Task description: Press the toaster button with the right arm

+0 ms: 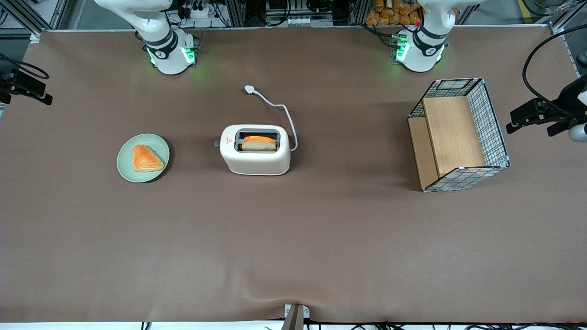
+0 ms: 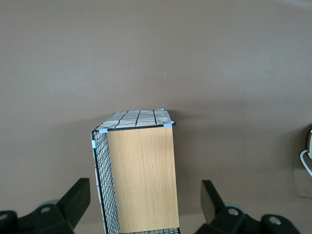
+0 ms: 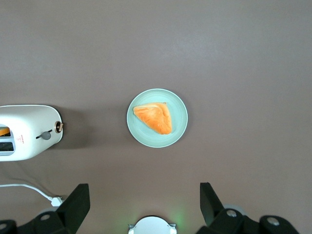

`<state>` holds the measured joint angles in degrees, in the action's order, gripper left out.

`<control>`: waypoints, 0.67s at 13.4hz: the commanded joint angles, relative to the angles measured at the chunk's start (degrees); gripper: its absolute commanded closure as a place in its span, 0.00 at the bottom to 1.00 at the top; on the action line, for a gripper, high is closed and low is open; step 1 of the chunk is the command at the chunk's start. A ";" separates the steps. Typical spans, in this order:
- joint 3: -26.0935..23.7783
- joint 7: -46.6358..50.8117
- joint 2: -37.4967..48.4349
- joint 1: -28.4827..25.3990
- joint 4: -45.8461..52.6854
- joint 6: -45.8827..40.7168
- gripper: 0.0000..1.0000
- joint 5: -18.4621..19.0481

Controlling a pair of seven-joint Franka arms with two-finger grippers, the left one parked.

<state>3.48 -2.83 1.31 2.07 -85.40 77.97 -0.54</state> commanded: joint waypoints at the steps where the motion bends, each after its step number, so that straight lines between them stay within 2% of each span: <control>1: -0.49 -0.24 -1.65 0.30 1.12 -0.97 0.00 0.19; 2: -0.49 -0.33 -2.44 0.13 1.12 -2.37 0.00 0.02; 6: -0.49 0.02 -6.74 -0.22 0.15 -6.07 0.00 -7.27; 9: -0.49 -0.15 -11.40 -3.47 -0.20 -5.98 0.00 -12.71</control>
<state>2.89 -2.92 -7.16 0.65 -86.36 72.81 -10.36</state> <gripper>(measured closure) 0.000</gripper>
